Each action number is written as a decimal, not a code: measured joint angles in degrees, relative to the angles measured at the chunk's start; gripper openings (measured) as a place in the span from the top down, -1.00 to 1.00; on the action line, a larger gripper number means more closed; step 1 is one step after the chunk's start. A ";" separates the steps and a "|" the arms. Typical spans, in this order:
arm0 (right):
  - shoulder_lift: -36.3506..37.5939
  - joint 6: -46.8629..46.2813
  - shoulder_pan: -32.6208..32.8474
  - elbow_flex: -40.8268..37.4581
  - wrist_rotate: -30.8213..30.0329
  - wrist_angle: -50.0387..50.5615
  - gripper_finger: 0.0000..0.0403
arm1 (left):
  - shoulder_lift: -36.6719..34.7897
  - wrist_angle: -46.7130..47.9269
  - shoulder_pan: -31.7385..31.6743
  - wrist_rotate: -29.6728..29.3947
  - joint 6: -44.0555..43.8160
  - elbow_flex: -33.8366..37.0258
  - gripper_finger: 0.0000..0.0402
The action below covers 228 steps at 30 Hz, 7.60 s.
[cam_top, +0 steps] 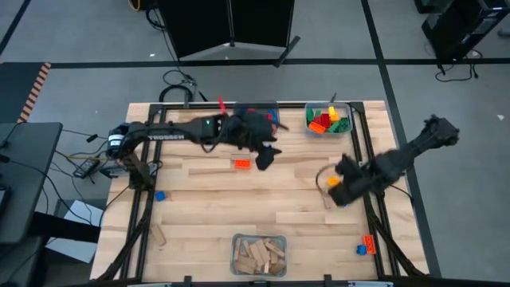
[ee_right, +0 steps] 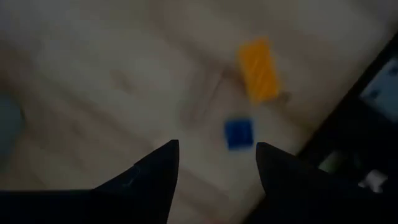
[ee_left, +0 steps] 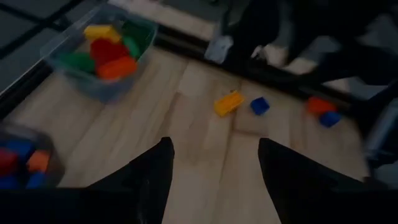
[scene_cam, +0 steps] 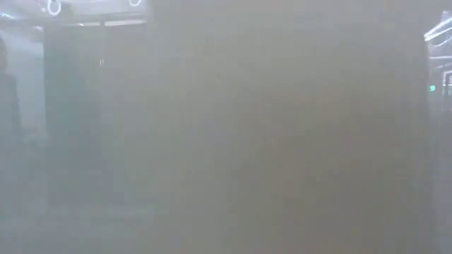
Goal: Sort blocks by size
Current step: Put the small blue game piece into the black bin
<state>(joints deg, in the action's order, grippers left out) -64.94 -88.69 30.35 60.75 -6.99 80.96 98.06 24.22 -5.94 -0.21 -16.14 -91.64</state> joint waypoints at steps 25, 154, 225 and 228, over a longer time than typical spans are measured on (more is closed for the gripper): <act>-30.01 9.28 23.93 -0.11 29.09 -23.82 -0.12 | 0.02 2.66 16.62 -13.44 -11.50 0.00 -0.20; -48.86 32.32 -35.43 50.50 -17.17 8.74 -0.11 | -64.37 9.54 -16.28 -12.79 23.19 50.73 -0.20; -15.39 11.77 -7.13 -21.26 16.34 -22.47 0.27 | -60.94 1.73 -7.82 2.66 3.99 50.69 -0.20; -15.39 12.24 -7.99 -16.00 14.41 -15.49 0.27 | -61.00 1.69 -7.82 4.62 5.25 50.69 -0.20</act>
<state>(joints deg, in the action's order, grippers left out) -80.34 -76.46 22.36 44.75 7.42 65.48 37.06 25.91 -13.76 4.41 -10.89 -40.95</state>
